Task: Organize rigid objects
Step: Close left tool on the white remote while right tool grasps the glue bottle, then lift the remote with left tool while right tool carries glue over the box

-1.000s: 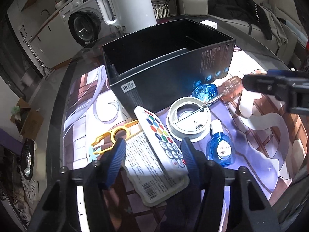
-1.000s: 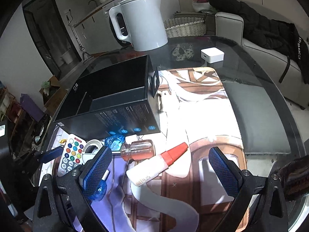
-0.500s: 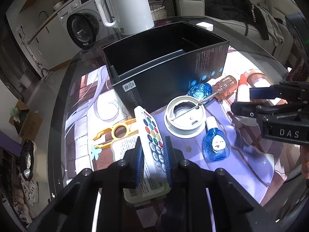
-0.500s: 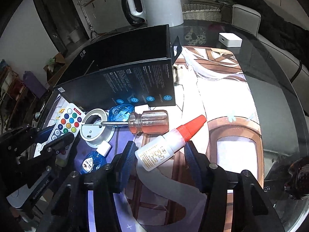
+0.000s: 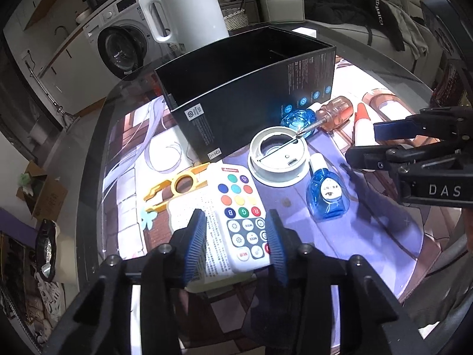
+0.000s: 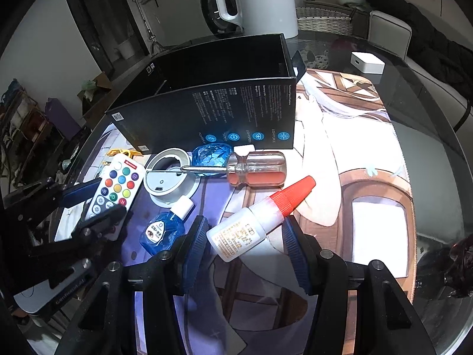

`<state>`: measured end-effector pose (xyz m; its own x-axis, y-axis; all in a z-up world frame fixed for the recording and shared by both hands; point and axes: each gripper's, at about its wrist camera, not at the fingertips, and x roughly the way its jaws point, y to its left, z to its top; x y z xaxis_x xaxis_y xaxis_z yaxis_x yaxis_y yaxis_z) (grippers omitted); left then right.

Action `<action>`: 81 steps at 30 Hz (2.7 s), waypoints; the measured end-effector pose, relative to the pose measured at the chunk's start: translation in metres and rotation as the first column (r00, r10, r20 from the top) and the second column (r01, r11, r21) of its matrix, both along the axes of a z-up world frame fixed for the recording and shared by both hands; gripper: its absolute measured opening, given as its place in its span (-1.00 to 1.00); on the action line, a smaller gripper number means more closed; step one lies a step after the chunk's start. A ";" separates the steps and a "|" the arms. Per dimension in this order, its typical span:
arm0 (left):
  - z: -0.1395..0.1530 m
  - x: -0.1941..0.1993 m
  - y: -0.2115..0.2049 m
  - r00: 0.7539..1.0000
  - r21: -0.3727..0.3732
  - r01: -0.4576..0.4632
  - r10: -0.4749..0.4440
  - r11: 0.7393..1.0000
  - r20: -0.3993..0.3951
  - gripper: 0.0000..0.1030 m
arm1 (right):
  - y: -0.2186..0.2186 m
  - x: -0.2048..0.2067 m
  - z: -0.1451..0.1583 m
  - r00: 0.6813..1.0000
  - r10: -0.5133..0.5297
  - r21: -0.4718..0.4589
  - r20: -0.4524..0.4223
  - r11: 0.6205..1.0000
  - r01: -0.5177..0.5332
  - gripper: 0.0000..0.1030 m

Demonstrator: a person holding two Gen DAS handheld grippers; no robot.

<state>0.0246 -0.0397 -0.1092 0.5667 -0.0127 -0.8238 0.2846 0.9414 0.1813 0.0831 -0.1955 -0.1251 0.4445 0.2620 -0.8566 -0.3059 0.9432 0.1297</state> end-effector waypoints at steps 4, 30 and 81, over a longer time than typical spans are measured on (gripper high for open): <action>0.005 0.006 0.006 1.000 -0.049 -0.009 0.009 0.999 -0.014 -0.63 | 0.001 0.000 0.000 1.000 0.006 -0.010 0.003 1.000 -0.006 0.04; 0.048 -0.005 0.002 0.989 -0.112 0.045 -0.029 0.993 0.147 -0.93 | 0.026 -0.021 0.034 0.984 0.139 0.032 0.111 0.989 -0.143 0.02; 0.054 0.128 0.038 0.965 -0.356 -0.008 0.100 0.934 0.242 -0.93 | 0.052 0.111 0.079 0.927 0.085 0.144 0.365 0.979 -0.146 0.02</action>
<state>0.1527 -0.0015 -0.0551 0.7628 -0.2366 -0.6018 0.2197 0.9701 -0.1029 0.1936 -0.1439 -0.0458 0.6691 0.4545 -0.5880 -0.4664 0.8728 0.1439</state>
